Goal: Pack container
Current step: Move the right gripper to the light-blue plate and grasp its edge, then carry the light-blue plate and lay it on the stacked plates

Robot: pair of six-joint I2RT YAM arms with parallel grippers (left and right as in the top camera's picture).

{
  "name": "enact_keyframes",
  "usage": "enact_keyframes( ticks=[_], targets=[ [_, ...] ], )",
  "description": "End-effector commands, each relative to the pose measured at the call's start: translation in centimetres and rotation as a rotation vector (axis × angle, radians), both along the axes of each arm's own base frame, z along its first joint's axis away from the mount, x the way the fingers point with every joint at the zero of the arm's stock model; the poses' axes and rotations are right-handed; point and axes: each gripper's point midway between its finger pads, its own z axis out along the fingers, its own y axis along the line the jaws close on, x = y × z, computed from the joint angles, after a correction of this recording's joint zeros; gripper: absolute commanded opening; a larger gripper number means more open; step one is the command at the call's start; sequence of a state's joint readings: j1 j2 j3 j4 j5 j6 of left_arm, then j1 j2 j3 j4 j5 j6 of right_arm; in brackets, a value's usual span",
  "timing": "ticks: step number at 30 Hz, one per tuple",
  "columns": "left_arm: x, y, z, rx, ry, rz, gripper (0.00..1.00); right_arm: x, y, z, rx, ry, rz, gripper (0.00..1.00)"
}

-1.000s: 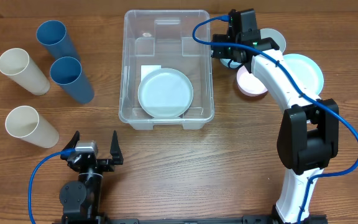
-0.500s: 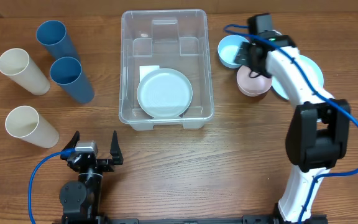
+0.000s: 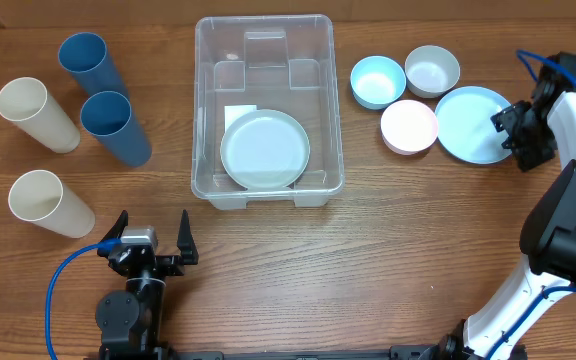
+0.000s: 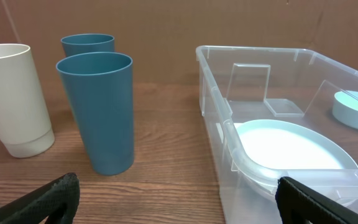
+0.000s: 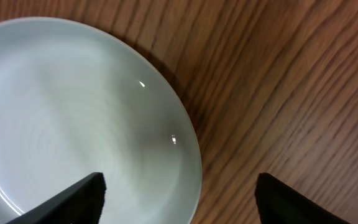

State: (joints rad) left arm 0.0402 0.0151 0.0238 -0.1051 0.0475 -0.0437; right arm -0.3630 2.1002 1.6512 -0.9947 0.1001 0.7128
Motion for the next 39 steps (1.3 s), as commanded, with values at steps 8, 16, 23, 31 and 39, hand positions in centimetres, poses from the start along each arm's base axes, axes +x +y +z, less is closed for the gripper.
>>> enact_keyframes(
  ticks=[8,16,23,31,39],
  targets=[
    [0.0,0.2,0.0,0.023,-0.005,0.006,1.00,-2.4,1.0,-4.3,0.011,0.040,0.009,0.24],
    [0.0,0.2,0.0,0.023,-0.005,0.006,1.00,-2.8,1.1,-5.8,0.007,0.029,0.011,0.04],
    [0.0,0.2,0.0,0.023,-0.005,0.006,1.00,0.2,-1.1,0.1,-0.028,-0.028,0.037,0.04],
    [0.0,0.2,0.0,0.023,-0.005,0.006,1.00,3.1,-3.0,12.6,-0.121,-0.161,0.105,0.04],
    [0.0,0.2,0.0,0.022,-0.005,0.006,1.00,5.0,6.4,24.2,-0.008,-0.512,0.502,0.04]
  ],
)
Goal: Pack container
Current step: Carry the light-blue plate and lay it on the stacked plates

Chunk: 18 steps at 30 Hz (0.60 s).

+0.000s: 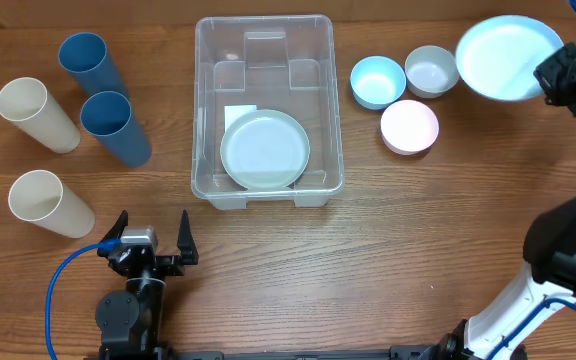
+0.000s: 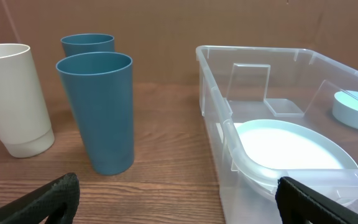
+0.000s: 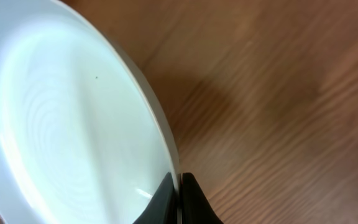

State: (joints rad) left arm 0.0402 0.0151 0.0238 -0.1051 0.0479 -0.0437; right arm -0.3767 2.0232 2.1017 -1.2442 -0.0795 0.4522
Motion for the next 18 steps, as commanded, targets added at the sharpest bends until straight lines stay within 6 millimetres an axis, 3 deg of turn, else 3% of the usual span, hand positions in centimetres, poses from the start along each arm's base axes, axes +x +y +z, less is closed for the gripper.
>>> enact_keyframes(
  ticks=[1,3,5,9,11,14,18],
  targets=[
    [0.0,0.2,0.0,0.023,-0.005,0.006,1.00,0.5,8.0,9.4,0.016,-0.260,0.302,0.04],
    [0.0,0.2,0.0,0.023,-0.005,0.006,1.00,0.2,14.1,11.8,0.012,-0.321,0.483,0.04],
    [0.0,0.2,0.0,0.023,-0.005,0.007,1.00,-0.1,19.6,12.3,-0.001,-0.339,0.638,0.04],
    [0.0,0.2,0.0,0.023,-0.005,0.006,1.00,-1.2,32.3,11.0,-0.098,-0.350,0.903,0.04],
    [0.0,0.2,0.0,0.023,-0.005,0.006,1.00,-2.1,36.7,9.7,-0.123,-0.350,0.984,0.04],
    [0.0,0.2,0.0,0.023,-0.005,0.006,1.00,-2.5,40.0,6.5,-0.131,-0.307,1.035,0.04],
    [0.0,0.2,0.0,0.023,-0.005,0.007,1.00,-2.0,41.8,1.2,-0.106,-0.197,1.046,0.04]
  ],
)
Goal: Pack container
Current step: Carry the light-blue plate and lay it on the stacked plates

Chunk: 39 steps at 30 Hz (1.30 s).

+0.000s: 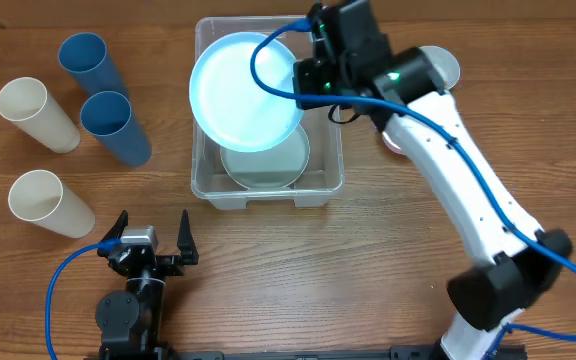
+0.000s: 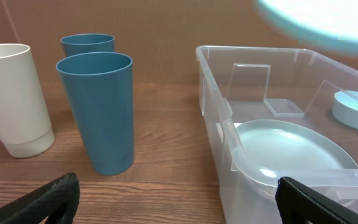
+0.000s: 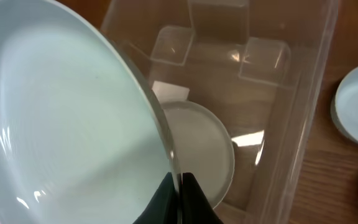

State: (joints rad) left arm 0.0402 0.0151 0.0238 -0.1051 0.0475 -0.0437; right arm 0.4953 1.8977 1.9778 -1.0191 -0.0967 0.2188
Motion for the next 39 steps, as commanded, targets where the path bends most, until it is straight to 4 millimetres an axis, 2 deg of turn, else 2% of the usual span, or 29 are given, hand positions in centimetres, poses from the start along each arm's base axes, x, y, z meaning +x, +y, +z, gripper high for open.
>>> enact_keyframes(
  ticks=[1,4,6,17,24,27,32,34,35,36,39],
  targets=[
    [0.0,0.2,0.0,0.023,-0.005,0.006,1.00,0.8,0.5,-5.0,-0.046,0.097,-0.037,0.04],
    [0.0,0.2,0.0,0.023,-0.006,0.006,1.00,0.8,1.4,-8.4,-0.075,0.161,-0.024,0.04],
    [0.0,0.2,0.0,0.023,-0.006,0.006,1.00,0.4,1.9,-10.0,-0.096,0.196,-0.016,0.04],
    [0.0,0.2,0.0,0.023,-0.006,0.006,1.00,-1.0,0.7,-13.9,-0.164,0.273,-0.051,0.04],
    [0.0,0.2,0.0,0.023,-0.005,0.006,1.00,-0.7,0.5,-13.9,-0.177,0.255,-0.057,0.05],
    [0.0,0.2,0.0,0.023,-0.005,0.006,1.00,-0.9,0.2,-14.1,-0.189,0.264,-0.056,0.11],
    [0.0,0.2,0.0,0.023,-0.005,0.006,1.00,-1.0,0.1,-14.1,-0.194,0.267,-0.057,0.14],
    [0.0,0.2,0.0,0.023,-0.005,0.006,1.00,-1.0,0.1,-14.1,-0.197,0.267,-0.054,0.18],
    [0.0,0.2,0.0,0.023,-0.005,0.006,1.00,-1.0,0.1,-14.1,-0.198,0.268,-0.054,0.23],
    [0.0,0.2,0.0,0.023,-0.005,0.006,1.00,-1.1,0.1,-14.1,-0.204,0.264,-0.040,0.30],
    [0.0,0.2,0.0,0.023,-0.006,0.006,1.00,-1.3,-0.1,-14.2,-0.225,0.265,-0.012,0.60]
  ],
)
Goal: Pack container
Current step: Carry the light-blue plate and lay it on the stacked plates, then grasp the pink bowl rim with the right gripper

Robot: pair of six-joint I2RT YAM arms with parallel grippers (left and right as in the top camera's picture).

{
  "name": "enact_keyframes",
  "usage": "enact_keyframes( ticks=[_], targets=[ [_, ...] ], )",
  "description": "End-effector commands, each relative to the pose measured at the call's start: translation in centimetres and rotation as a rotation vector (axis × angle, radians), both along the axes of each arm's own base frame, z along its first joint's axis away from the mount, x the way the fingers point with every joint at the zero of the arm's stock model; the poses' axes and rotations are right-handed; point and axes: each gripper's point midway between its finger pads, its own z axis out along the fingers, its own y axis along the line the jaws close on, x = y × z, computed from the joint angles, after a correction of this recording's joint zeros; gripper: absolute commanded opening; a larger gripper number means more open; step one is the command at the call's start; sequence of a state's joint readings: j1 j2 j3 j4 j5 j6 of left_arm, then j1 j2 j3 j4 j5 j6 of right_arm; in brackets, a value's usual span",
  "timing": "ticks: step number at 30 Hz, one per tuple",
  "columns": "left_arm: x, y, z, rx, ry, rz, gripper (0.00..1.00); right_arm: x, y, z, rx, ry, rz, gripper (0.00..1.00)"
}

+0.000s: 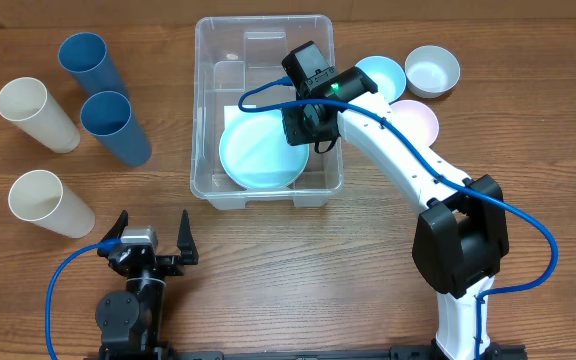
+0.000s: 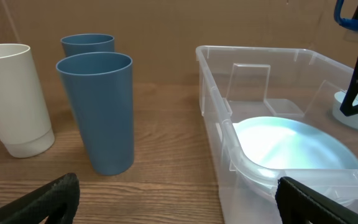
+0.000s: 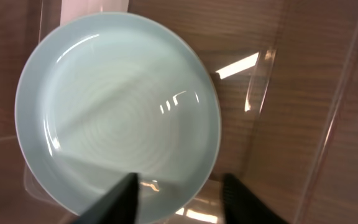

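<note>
The clear plastic container (image 1: 268,35) stands at the table's back middle. In it a light blue plate (image 1: 258,155) lies flat on top of a white plate, which it almost hides. My right gripper (image 1: 302,133) hangs open just over the plate's right rim; in the right wrist view the plate (image 3: 117,115) fills the frame and the gripper (image 3: 182,202) straddles its near edge without gripping it. My left gripper (image 1: 153,240) rests open at the front left, holding nothing. The left wrist view shows the container (image 2: 216,106) and the plate (image 2: 291,146).
A blue bowl (image 1: 383,70), a white bowl (image 1: 434,70) and a pink bowl (image 1: 420,122) sit right of the container, partly under my right arm. Two blue cups (image 1: 115,125) and two cream cups (image 1: 33,112) lie at the left.
The blue plate was tilted in my shut right gripper above the container. It now lies flat on the white plate inside, and the gripper has opened. The left arm has not moved.
My right gripper stood open at the blue plate's edge on the table at the right. Then it was shut on the plate, raised at the far right, then over the container. Now the plate lies inside, released.
</note>
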State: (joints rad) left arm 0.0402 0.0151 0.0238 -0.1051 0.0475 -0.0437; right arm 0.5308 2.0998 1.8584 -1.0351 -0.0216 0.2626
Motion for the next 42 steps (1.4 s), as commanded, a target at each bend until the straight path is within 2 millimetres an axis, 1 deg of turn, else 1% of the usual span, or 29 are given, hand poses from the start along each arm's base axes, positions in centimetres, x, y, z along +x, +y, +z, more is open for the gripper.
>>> enact_keyframes(
  ticks=[1,4,6,8,9,11,12,13,14,15,17,18,19,21,22,23,25,26,27,28,29,31,32,34,35,37,39,40,42],
  targets=[
    [0.0,0.2,0.0,0.023,-0.006,0.006,1.00,-0.2,-0.1,0.1,-0.023,-0.006,0.034,0.66],
    [0.0,0.2,0.0,0.023,-0.005,0.006,1.00,-0.4,-0.4,0.0,-0.046,-0.008,0.069,0.80],
    [0.0,0.2,0.0,0.023,-0.005,0.006,1.00,-0.3,-0.1,0.8,-0.038,-0.014,0.079,0.88],
    [0.0,0.2,0.0,0.023,-0.005,0.006,1.00,0.0,0.7,3.8,0.002,-0.041,0.088,0.91],
    [0.0,0.2,0.0,0.023,-0.005,0.006,1.00,0.3,1.4,6.5,0.044,-0.069,0.097,0.92],
    [0.0,0.2,0.0,0.023,-0.005,0.006,1.00,0.5,2.2,10.2,0.100,-0.116,0.112,0.92],
    [0.0,0.2,0.0,0.023,-0.005,0.006,1.00,0.4,2.7,12.8,0.141,-0.149,0.124,0.92],
    [0.0,0.2,0.0,0.023,-0.005,0.006,1.00,0.4,2.8,14.6,0.159,-0.176,0.126,0.92],
    [0.0,0.2,0.0,0.023,-0.005,0.006,1.00,0.4,2.6,15.9,0.169,-0.195,0.108,0.91],
    [0.0,0.2,0.0,0.023,-0.005,0.006,1.00,0.9,1.4,16.8,0.165,-0.208,0.018,0.91],
    [0.0,0.2,0.0,0.023,-0.005,0.006,1.00,2.5,-2.6,17.6,0.106,-0.240,-0.192,0.91],
    [0.0,0.2,0.0,0.023,-0.005,0.006,1.00,3.5,-6.8,17.2,0.045,-0.238,-0.369,0.92],
    [0.0,0.2,0.0,0.023,-0.005,0.006,1.00,4.0,-9.7,16.8,0.012,-0.226,-0.478,0.93],
    [0.0,0.2,0.0,0.023,-0.005,0.006,1.00,4.7,-16.7,15.3,-0.021,-0.167,-0.691,0.95],
    [0.0,0.2,0.0,0.023,-0.005,0.006,1.00,4.8,-19.4,14.5,-0.031,-0.137,-0.759,0.95],
    [0.0,0.2,0.0,0.023,-0.006,0.006,1.00,4.8,-21.9,13.2,-0.024,-0.088,-0.812,0.95],
    [0.0,0.2,0.0,0.023,-0.005,0.006,1.00,4.5,-24.8,10.8,-0.024,-0.016,-0.872,0.95],
    [0.0,0.2,0.0,0.023,-0.006,0.006,1.00,4.2,-26.4,8.3,-0.027,0.043,-0.906,0.95],
    [0.0,0.2,0.0,0.023,-0.006,0.006,1.00,3.8,-27.3,6.0,-0.031,0.090,-0.924,0.95],
    [0.0,0.2,0.0,0.022,-0.005,0.006,1.00,3.5,-27.7,4.3,-0.033,0.122,-0.930,0.95],
    [0.0,0.2,0.0,0.023,-0.005,0.006,1.00,2.9,-27.9,1.5,-0.035,0.163,-0.937,0.94],
    [0.0,0.2,0.0,0.023,-0.005,0.006,1.00,2.5,-27.7,-1.7,-0.037,0.191,-0.919,0.91],
    [0.0,0.2,0.0,0.023,-0.005,0.006,1.00,2.3,-27.7,-2.6,-0.038,0.196,-0.919,0.91],
    [0.0,0.2,0.0,0.023,-0.005,0.006,1.00,1.8,-27.5,-5.0,-0.034,0.210,-0.925,0.89],
    [0.0,0.2,0.0,0.023,-0.005,0.006,1.00,1.5,-27.6,-5.7,-0.034,0.216,-0.935,0.87],
    [0.0,0.2,0.0,0.023,-0.006,0.006,1.00,1.1,-27.6,-6.9,-0.038,0.224,-0.935,0.79],
    [0.0,0.2,0.0,0.023,-0.005,0.006,1.00,0.7,-27.6,-7.9,-0.040,0.231,-0.938,0.67],
    [0.0,0.2,0.0,0.023,-0.006,0.006,1.00,0.4,-27.4,-8.6,-0.036,0.240,-0.936,0.59],
    [0.0,0.2,0.0,0.023,-0.005,0.006,1.00,-0.1,-27.3,-9.4,-0.032,0.252,-0.934,0.41]
  ],
)
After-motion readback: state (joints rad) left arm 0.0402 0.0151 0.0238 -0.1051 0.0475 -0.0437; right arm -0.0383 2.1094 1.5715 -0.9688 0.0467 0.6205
